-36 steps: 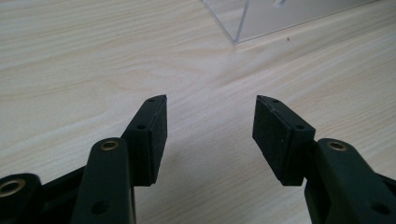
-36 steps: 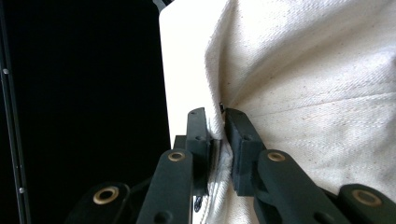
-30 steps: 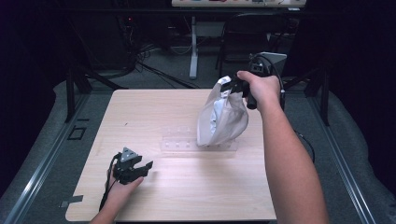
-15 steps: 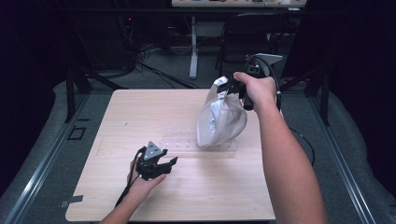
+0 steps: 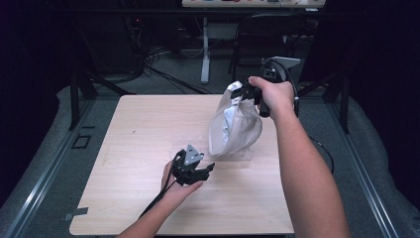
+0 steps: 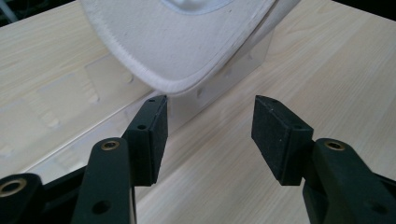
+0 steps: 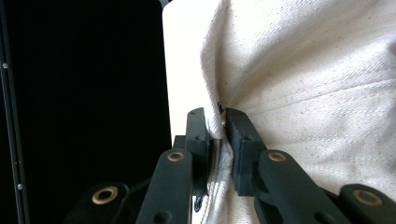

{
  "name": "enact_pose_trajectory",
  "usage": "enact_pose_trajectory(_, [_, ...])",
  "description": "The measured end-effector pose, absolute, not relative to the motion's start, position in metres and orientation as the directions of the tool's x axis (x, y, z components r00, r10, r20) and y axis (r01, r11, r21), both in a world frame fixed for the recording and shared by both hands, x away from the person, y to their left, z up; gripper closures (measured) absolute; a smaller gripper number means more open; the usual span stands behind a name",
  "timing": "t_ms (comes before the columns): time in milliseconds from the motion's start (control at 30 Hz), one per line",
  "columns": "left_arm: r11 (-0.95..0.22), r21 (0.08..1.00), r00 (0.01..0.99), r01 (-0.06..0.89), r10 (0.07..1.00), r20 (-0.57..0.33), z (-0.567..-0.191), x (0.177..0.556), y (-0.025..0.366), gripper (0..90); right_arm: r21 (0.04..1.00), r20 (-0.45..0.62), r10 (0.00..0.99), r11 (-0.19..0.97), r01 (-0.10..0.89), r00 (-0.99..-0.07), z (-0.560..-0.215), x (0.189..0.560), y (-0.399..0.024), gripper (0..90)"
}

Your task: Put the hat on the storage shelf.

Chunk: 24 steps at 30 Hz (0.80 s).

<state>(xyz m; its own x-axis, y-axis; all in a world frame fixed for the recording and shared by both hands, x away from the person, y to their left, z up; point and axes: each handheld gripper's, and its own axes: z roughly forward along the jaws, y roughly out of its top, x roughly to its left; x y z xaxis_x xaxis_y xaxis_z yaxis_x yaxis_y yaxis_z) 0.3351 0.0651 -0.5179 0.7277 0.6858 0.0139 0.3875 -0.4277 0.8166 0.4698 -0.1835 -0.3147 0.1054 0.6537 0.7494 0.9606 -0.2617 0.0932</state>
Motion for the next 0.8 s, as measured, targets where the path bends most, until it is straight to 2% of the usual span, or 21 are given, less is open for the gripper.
enact_pose_trajectory(300, [-0.459,0.810,0.719,0.365,0.692,0.068,-0.514,0.339,0.038,44.9,0.093,0.757,0.646,-0.256,0.962,0.099,-0.315,0.470,-0.184,80.2])
enact_pose_trajectory(400, [-0.484,0.801,0.703,0.352,0.702,0.115,-0.513,0.342,0.031,46.2,0.097,0.758,0.646,-0.256,0.962,0.095,-0.316,0.470,-0.183,80.2])
enact_pose_trajectory(667, [-0.486,0.796,0.681,0.360,0.721,0.132,-0.509,0.347,0.032,68.7,0.096,0.763,0.640,-0.252,0.963,0.092,-0.316,0.470,-0.183,79.9])
enact_pose_trajectory(800, [-0.521,0.789,0.694,0.325,0.698,0.175,-0.509,0.346,0.035,74.1,0.099,0.766,0.637,-0.254,0.962,0.089,-0.316,0.469,-0.183,79.8])
